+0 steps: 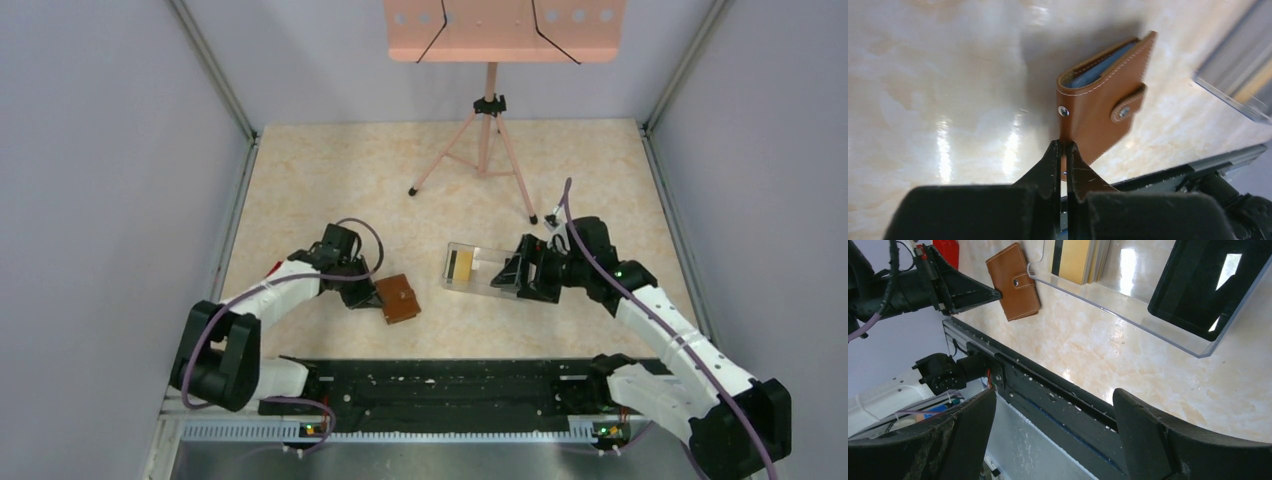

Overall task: Put the credit cards into the card holder
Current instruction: Open the card holder at the center of the board.

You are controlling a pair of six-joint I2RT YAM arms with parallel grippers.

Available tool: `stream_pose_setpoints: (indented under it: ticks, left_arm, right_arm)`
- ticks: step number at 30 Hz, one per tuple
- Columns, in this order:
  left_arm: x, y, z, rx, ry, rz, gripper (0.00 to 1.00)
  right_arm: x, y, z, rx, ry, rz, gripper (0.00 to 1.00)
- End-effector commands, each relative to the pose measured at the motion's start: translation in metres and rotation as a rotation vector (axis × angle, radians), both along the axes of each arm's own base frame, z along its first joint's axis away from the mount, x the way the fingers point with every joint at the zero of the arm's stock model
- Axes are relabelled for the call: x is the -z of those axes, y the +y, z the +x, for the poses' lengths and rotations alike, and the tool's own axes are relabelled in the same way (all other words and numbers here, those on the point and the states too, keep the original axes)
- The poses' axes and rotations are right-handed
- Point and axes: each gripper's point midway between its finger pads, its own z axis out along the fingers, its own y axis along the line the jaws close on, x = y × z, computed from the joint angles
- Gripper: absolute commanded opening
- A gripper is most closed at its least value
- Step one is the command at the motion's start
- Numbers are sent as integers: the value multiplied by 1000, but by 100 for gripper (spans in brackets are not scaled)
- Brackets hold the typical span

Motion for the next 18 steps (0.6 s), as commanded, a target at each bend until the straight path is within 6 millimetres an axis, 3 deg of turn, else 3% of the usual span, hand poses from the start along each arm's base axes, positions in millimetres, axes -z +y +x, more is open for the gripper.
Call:
stream_pose_setpoints:
  ticks: [1, 10, 18]
  left_arm:
    - [-45, -23, 8, 72, -159, -123, 0]
    - [-96, -45, -18, 169, -284, -309, 0]
    - [-159, -74, -40, 323, -419, -518, 0]
  right_arm:
    - [-14, 15, 2, -40, -42, 49, 87]
    - [-17, 59, -11, -129, -37, 132, 87]
    - [-29, 96, -13, -196, -67, 256, 88]
